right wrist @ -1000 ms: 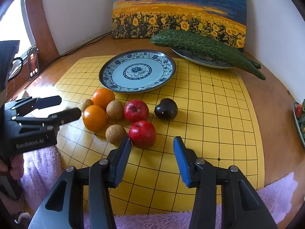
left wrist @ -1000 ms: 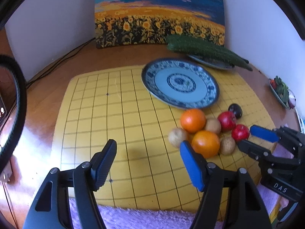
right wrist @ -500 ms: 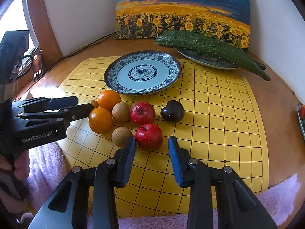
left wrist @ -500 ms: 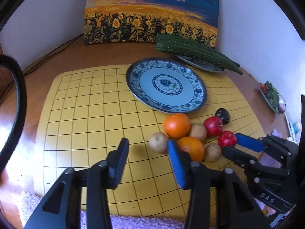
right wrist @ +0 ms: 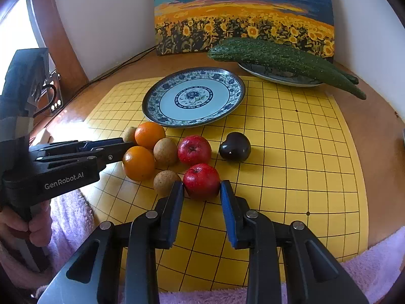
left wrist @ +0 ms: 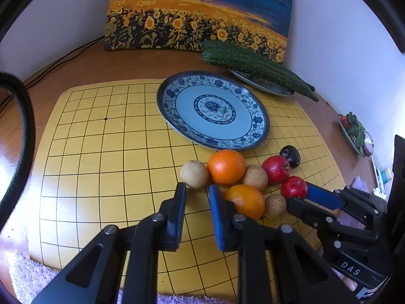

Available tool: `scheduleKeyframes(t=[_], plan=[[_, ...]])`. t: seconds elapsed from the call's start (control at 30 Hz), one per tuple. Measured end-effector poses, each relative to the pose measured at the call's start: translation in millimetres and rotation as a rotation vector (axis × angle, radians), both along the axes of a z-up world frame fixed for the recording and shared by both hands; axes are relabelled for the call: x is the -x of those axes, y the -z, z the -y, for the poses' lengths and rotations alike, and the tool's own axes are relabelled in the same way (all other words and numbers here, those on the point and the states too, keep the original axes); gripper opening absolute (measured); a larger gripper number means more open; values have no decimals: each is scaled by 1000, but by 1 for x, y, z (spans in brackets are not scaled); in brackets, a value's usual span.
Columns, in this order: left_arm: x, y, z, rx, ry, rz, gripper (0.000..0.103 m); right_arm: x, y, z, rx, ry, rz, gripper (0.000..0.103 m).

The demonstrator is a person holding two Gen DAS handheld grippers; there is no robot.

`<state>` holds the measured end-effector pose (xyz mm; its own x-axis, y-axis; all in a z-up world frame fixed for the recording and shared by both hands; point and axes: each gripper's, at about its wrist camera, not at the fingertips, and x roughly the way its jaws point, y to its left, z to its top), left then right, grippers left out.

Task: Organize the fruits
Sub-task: 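Move both tools toward the fruit cluster beside the plate, then grasp the brown potato with the left tool while the right tool grasps a red apple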

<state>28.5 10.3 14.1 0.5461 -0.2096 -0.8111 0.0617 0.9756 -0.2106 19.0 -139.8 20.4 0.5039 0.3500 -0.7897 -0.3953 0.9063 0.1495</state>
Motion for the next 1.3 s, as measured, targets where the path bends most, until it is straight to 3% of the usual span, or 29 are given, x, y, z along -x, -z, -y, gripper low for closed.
scheduleKeyframes(t=[0.57,0.9,1.3], plan=[[-13,0,6,-109,-23,36,24,3,2,2,-14,-4,2,31],[-8,-4,2,-82,-20,49,25,7,0,3,-33,-9,9,30],[11,-40,5,-81,9,98,25,8,-24,4,-60,-16,66,30]])
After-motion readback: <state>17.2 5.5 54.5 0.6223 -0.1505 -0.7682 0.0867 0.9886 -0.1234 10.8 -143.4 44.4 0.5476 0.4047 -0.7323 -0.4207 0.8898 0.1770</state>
